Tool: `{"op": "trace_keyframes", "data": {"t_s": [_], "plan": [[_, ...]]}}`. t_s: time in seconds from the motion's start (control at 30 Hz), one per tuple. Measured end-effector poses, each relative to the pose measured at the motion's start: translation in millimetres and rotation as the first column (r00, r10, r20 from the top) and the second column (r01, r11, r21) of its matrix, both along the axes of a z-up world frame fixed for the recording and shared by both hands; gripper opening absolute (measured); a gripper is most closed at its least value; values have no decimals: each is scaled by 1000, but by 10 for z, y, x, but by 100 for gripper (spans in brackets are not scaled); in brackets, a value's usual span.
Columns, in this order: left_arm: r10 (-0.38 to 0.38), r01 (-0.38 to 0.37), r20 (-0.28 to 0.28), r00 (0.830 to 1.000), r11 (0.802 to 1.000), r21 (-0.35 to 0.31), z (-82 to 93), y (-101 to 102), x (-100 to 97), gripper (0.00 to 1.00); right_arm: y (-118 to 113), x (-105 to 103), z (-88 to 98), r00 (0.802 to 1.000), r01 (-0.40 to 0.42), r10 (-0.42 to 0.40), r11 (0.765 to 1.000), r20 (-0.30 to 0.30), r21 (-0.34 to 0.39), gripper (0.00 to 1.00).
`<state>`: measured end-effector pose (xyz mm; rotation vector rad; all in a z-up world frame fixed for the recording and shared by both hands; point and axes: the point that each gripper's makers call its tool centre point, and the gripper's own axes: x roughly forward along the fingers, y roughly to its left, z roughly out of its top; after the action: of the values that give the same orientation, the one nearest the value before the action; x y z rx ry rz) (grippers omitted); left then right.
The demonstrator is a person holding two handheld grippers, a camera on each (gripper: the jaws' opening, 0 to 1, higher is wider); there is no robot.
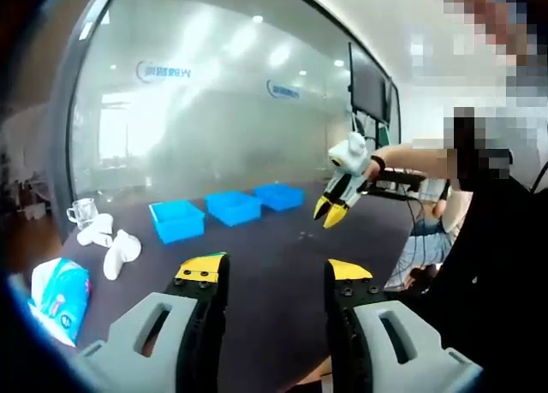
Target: Sort the screws, nuts, and washers into the corresponding bins
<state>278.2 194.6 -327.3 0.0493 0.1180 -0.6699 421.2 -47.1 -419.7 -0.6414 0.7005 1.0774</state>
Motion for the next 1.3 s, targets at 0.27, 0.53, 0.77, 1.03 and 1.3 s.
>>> {"op": "trace_keyframes", "data": {"t_s": [0.27,0.53,0.77,1.03,1.3], "plan": [[8,-8,0,1000,1000,-1,-3,13,0,44,9,49,-127,998,-36,32,997,-50,-68,20],[17,-17,-7,1000,1000,-4,-36,40,-7,44,33,91,-282,994,-73,61,988,-96,-137,18],[26,-26,-13,1000,1000,-6,-57,71,-9,44,71,145,-345,991,-85,67,984,-116,-158,15],[32,-32,-17,999,999,-7,-70,86,-2,44,65,150,-381,986,-82,56,983,-156,-165,12],[29,-29,-16,999,1000,-6,-63,61,-7,43,67,123,-394,984,-77,48,983,-170,-167,3]]}}
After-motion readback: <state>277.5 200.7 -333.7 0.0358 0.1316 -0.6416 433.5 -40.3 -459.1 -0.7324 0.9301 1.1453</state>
